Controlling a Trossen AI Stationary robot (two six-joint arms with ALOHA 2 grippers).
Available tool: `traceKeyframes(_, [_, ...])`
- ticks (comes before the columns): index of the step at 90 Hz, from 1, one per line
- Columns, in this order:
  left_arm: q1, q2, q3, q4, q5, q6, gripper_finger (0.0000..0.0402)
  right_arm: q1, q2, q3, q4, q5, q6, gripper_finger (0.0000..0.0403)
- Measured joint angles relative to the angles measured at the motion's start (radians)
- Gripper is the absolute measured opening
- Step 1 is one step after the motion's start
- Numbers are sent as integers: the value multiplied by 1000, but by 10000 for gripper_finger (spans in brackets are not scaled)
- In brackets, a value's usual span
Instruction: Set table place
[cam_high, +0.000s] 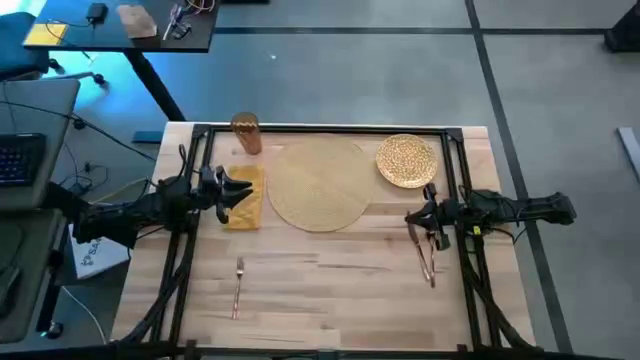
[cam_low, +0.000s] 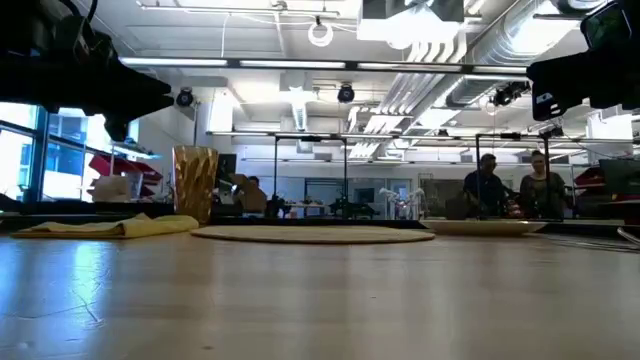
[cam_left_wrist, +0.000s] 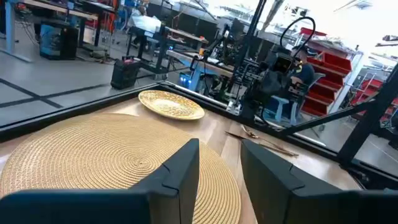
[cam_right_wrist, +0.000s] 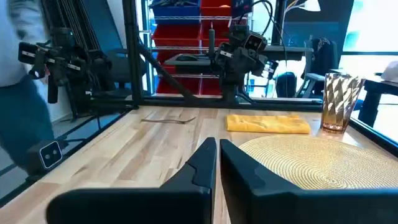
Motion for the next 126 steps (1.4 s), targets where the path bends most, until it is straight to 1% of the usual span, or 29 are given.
traceKeyframes(17, [0, 0, 0, 1, 0, -2, 101, 0, 0, 0, 0, 0, 0, 3])
traceKeyframes(21, [0, 0, 0, 7, 1, -40, 101, 0, 0, 0, 0, 0, 0, 3])
traceKeyframes(24, [0, 0, 0, 24, 6, -138, 101, 0, 0, 0, 0, 0, 0, 3])
traceKeyframes(32, [0, 0, 1, 88, 32, -476, 101, 0, 0, 0, 0, 0, 0, 3])
traceKeyframes(35, [0, 0, 1, 103, 32, -571, 101, 0, 0, 0, 0, 0, 0, 3])
traceKeyframes(41, [0, 0, 1, 127, 24, -711, 101, 0, 0, 0, 0, 0, 0, 3])
traceKeyframes(47, [0, 0, 1, 158, -4, -810, 101, 0, 0, 0, 0, 0, 0, 3])
traceKeyframes(59, [0, 0, 1, 160, -95, -888, 101, 0, 0, 0, 0, 0, 0, 3])
traceKeyframes(69, [0, 0, 1, 159, -137, -868, 101, 0, 0, 0, 0, 0, 0, 3])
traceKeyframes(74, [0, 7, 2, 158, -126, -894, 101, 0, 0, 0, 0, 0, 0, 3])
traceKeyframes(79, [-4, 26, 28, 107, -46, -907, 99, 0, 0, 0, 0, 0, 0, 3])
traceKeyframes(85, [-35, 80, 106, -32, 76, -925, 92, 0, 0, 0, 0, 0, 0, 3])
traceKeyframes(92, [-96, 188, 218, -257, 175, -927, 80, 0, 0, 0, 0, 0, 0, 3])
traceKeyframes(99, [-175, 318, 323, -472, 235, -922, 68, 0, 0, 0, 0, 0, 0, 3])
traceKeyframes(105, [-249, 436, 395, -605, 261, -970, 60, 0, 0, 0, 0, 0, 0, 3])
traceKeyframes(111, [-334, 551, 437, -654, 281, -1028, 55, 0, 0, 0, 0, 0, 0, 3])
traceKeyframes(126, [-537, 808, 496, -615, 278, -1246, 53, 0, 0, 0, 0, 0, 0, 3])
